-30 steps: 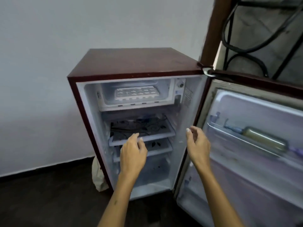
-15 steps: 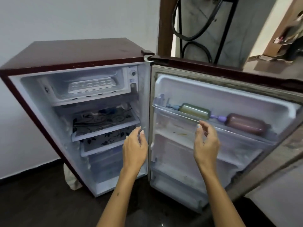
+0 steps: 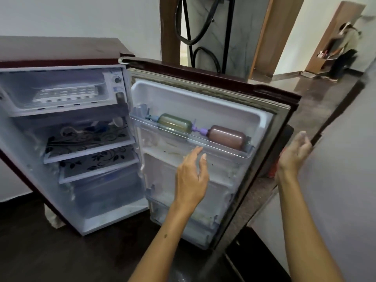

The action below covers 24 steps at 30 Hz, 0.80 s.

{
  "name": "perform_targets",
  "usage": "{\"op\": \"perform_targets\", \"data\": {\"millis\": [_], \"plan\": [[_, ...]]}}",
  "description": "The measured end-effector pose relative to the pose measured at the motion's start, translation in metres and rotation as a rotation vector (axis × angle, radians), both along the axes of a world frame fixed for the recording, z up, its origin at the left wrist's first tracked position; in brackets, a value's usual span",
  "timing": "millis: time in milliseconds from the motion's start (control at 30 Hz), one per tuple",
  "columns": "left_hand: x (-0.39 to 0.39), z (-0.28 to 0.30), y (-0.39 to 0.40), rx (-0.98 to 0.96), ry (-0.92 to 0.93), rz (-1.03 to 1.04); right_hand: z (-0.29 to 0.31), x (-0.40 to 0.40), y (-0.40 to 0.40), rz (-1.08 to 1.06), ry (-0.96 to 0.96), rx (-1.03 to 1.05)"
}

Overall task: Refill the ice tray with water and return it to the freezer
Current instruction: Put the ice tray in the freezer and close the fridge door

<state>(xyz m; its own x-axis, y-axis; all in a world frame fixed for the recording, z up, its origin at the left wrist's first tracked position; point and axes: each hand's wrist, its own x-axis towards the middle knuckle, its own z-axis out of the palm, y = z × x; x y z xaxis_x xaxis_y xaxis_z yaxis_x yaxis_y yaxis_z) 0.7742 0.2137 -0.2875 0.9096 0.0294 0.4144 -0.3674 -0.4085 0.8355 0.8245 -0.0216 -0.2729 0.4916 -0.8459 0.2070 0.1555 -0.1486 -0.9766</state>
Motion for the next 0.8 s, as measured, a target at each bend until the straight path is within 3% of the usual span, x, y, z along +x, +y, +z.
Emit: {"op": "perform_targets", "data": {"millis": [233, 700, 800], "plan": [[-0.026, 0.004, -0.030, 0.060, -0.030, -0.010, 0.006, 0.016, -0.018, 0.396, 0.177, 0.159], [-0.053, 0.026, -0.045, 0.087, -0.160, 0.051, -0.004, -0.021, -0.023, 0.423, 0.116, 0.148], [-0.061, 0.037, -0.044, 0.079, -0.216, 0.076, -0.010, -0.028, -0.008, 0.341, 0.067, 0.142]]}}
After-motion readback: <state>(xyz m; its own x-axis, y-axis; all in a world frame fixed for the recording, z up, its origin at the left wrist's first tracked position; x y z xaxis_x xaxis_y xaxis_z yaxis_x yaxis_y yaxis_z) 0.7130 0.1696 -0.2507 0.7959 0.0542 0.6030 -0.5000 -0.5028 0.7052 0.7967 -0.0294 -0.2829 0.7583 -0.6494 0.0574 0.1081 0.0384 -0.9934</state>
